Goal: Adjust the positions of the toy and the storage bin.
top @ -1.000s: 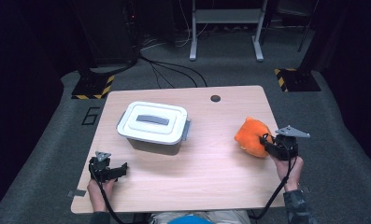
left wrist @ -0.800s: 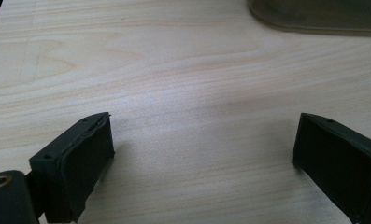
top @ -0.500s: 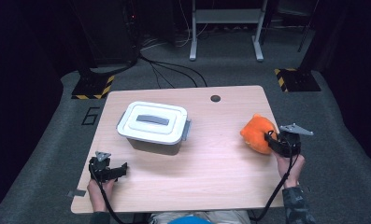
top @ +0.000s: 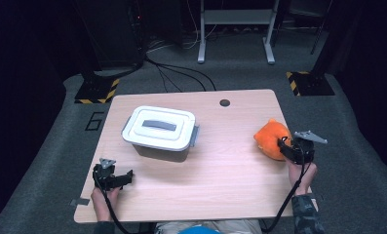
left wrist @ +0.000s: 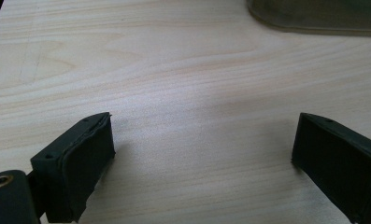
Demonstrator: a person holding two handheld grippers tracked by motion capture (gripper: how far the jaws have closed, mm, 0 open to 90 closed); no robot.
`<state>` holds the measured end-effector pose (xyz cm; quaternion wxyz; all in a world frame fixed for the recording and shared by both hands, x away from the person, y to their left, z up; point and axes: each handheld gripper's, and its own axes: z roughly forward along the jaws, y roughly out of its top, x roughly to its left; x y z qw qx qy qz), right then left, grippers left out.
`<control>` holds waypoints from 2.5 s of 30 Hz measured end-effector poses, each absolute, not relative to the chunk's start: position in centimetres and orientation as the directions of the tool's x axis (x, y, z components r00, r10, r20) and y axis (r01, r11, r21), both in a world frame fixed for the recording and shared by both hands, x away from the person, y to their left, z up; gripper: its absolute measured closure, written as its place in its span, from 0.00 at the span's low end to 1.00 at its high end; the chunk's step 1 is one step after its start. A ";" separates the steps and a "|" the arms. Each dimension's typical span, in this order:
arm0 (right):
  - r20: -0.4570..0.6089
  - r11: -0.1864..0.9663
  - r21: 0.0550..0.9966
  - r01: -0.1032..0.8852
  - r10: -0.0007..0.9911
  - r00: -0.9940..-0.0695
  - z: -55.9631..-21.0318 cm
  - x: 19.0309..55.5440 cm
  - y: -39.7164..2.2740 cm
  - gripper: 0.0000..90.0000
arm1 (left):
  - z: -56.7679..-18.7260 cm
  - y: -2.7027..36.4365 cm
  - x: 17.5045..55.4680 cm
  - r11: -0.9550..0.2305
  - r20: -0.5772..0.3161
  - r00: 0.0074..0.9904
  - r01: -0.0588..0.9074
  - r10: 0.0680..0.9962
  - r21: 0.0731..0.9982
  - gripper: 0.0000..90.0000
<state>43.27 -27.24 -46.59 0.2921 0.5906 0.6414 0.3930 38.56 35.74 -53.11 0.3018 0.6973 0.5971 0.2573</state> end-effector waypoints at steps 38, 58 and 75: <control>0.017 0.239 0.872 0.427 0.856 -0.516 -43.7 39.8 -22.1 0.13 | -53.1 35.8 38.6 -0.105 -0.002 0.156 0.676 0.988 0.729 0.06; 0.046 0.406 0.763 0.503 0.742 -0.669 -51.5 41.0 -17.2 0.11 | -53.1 35.8 38.6 -0.103 -0.003 0.155 0.674 0.988 0.731 0.06; -0.008 0.473 0.728 0.497 0.730 -0.683 -52.8 40.9 -16.4 0.11 | -51.9 36.3 38.7 -0.070 -0.073 0.182 0.675 0.981 0.735 0.05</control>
